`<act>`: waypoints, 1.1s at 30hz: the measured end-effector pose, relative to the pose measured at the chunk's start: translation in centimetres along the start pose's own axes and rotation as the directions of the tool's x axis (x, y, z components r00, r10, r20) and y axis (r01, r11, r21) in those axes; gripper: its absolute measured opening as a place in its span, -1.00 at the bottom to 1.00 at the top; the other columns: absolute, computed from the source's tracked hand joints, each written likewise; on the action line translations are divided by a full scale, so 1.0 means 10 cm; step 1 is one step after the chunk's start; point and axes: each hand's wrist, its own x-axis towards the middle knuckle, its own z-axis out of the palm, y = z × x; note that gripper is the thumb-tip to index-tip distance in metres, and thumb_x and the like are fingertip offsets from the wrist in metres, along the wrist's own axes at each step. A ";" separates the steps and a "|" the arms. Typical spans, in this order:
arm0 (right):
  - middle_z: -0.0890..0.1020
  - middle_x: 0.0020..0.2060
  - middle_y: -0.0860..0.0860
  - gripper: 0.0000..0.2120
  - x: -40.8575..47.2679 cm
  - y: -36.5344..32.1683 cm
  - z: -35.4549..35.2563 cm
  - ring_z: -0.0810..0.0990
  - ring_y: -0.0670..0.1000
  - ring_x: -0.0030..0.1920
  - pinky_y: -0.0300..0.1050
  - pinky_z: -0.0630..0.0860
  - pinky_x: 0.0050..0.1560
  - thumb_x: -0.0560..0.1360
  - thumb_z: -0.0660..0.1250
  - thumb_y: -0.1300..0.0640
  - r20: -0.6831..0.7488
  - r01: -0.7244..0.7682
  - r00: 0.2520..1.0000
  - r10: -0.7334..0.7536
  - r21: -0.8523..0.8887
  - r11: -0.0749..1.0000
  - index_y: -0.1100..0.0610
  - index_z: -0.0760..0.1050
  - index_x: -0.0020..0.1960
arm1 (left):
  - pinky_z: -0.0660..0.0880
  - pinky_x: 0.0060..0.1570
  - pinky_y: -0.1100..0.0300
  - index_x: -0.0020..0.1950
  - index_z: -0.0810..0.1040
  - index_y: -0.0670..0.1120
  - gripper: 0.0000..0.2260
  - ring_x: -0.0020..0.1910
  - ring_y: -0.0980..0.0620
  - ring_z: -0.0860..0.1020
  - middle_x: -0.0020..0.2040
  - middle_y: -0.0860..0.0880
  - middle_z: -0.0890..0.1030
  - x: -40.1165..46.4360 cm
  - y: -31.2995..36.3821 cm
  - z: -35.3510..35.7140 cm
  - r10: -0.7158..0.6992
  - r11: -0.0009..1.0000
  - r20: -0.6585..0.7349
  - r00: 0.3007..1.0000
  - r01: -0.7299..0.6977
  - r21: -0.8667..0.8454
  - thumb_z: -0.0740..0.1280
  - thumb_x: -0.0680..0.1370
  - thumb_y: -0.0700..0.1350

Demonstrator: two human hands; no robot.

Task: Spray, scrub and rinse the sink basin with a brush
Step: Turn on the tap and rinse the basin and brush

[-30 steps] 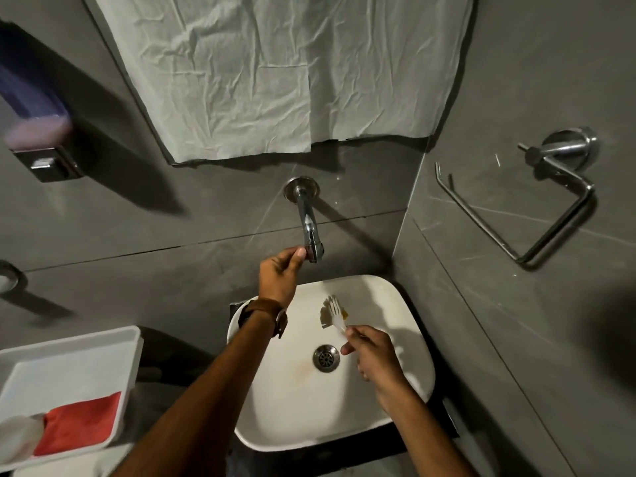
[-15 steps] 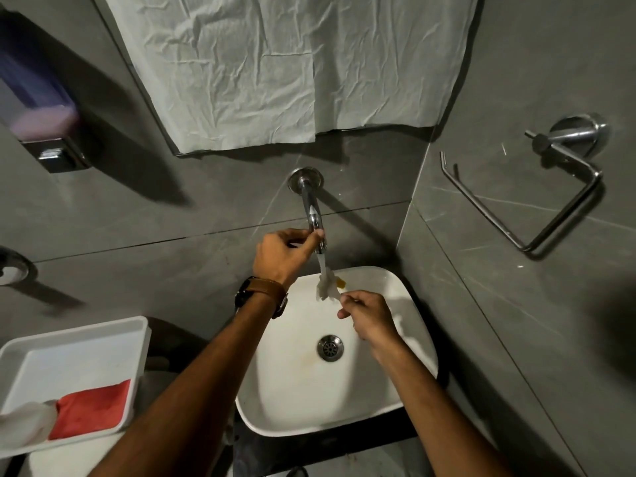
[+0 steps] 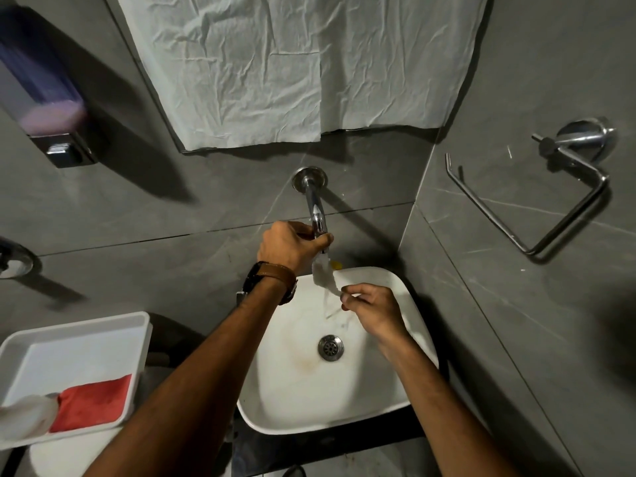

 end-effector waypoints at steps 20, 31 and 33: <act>0.77 -0.23 0.07 -0.89 -0.16 -0.10 -0.21 0.46 -0.26 -0.57 -0.28 0.30 -0.38 0.59 0.40 0.06 -0.001 -0.072 0.997 0.072 0.035 0.997 0.06 0.68 0.04 | 0.51 0.01 0.15 -0.04 0.62 -0.02 -0.65 -0.04 0.08 0.61 -0.13 0.09 0.66 0.06 -0.07 0.05 -0.027 0.980 0.193 0.981 0.064 -0.190 0.54 0.34 0.17; 0.67 0.18 0.09 -0.70 -0.50 0.93 -0.19 0.65 0.17 0.20 -0.05 0.55 0.13 0.55 0.26 -0.09 0.078 -0.102 0.957 0.278 -0.808 0.580 0.02 0.58 0.18 | 0.55 -0.35 0.13 -0.27 0.49 0.03 -0.52 -0.33 0.10 0.57 -0.35 0.09 0.59 -0.04 0.00 0.16 -0.033 0.996 -0.090 0.995 0.040 0.079 0.48 0.21 0.41; 0.69 0.16 0.03 -0.72 -0.52 0.88 -0.17 0.66 0.15 0.17 -0.07 0.56 0.09 0.55 0.26 -0.12 0.080 -0.067 0.975 0.207 -0.782 0.619 -0.05 0.60 0.17 | 0.54 -0.35 0.13 -0.26 0.48 0.03 -0.53 -0.33 0.09 0.57 -0.34 0.09 0.59 -0.04 0.00 0.17 -0.030 0.997 -0.094 0.995 0.036 0.067 0.49 0.21 0.39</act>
